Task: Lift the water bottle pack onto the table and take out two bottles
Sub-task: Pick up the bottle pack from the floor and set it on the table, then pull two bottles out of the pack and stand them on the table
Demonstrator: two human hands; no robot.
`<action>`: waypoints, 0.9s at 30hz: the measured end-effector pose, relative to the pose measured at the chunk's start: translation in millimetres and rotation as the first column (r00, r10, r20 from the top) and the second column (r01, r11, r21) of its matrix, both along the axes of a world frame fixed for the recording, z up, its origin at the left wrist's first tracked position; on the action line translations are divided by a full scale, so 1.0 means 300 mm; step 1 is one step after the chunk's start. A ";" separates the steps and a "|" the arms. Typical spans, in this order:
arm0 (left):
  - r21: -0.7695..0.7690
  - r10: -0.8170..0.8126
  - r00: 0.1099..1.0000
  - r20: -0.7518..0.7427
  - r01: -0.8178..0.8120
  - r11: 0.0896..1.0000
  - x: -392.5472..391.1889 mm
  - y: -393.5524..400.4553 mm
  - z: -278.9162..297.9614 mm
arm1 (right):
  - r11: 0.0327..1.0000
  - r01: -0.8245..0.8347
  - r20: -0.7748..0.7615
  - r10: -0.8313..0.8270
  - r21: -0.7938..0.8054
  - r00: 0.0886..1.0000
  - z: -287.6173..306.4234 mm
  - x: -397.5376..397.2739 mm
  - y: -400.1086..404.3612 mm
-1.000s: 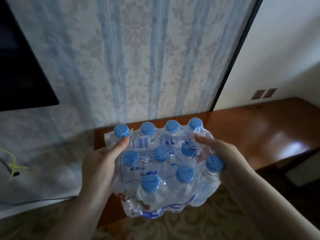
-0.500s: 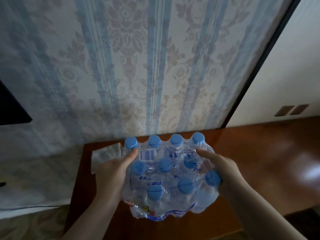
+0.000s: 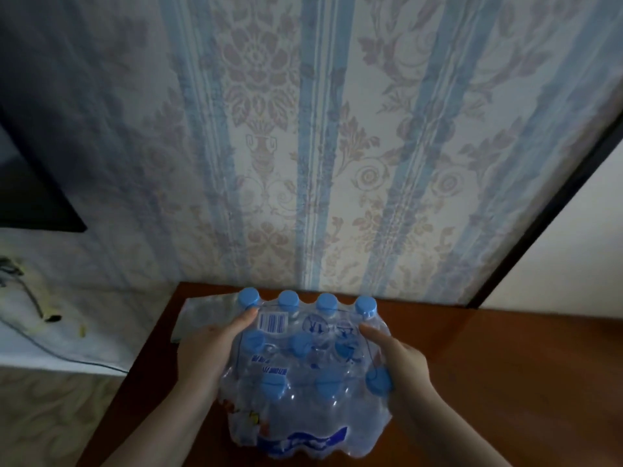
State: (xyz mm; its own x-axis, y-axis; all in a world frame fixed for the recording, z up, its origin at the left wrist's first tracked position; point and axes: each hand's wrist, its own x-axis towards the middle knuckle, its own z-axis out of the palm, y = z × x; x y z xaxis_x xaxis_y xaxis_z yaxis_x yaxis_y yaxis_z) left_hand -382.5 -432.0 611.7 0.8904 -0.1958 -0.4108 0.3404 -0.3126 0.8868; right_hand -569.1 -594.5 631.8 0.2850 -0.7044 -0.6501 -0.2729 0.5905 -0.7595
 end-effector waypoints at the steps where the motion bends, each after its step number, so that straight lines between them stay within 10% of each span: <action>1: 0.001 0.020 1.000 -0.022 -0.020 1.000 0.001 -0.006 0.011 | 1.000 -0.015 0.004 0.015 0.000 1.000 -0.003 0.002 -0.010; 12: 0.246 -0.224 0.971 0.087 0.197 0.949 0.053 0.027 0.054 | 0.965 -0.206 -0.103 0.191 -0.163 0.976 -0.048 0.010 -0.012; 17: 0.569 -0.481 0.874 0.071 0.361 0.739 0.024 0.052 0.069 | 0.831 -0.492 -0.336 0.400 -0.261 0.853 -0.022 -0.029 -0.029; 20: 0.663 -0.506 0.773 0.383 0.152 0.733 -0.031 0.069 0.079 | 0.550 -0.561 -0.521 0.247 -0.619 0.817 -0.010 -0.050 -0.035; 23: 0.434 -0.471 0.485 0.737 0.195 0.879 -0.128 0.051 0.121 | 0.028 -0.461 -0.434 0.291 -0.887 0.853 0.073 -0.033 0.012; 27: 0.508 -0.635 0.411 0.654 0.383 0.772 -0.222 -0.033 0.093 | -0.432 -0.810 -0.912 0.283 -0.397 0.296 0.117 0.073 0.060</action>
State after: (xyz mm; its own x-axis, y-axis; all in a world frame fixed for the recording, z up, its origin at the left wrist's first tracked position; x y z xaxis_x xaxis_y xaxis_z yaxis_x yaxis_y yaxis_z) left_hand -449.2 -441.8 639.5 0.6310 -0.7334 0.2528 -0.7132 -0.4203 0.5609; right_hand -547.1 -576.4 666.9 0.9841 -0.1717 -0.0460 -0.1744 -0.9827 -0.0627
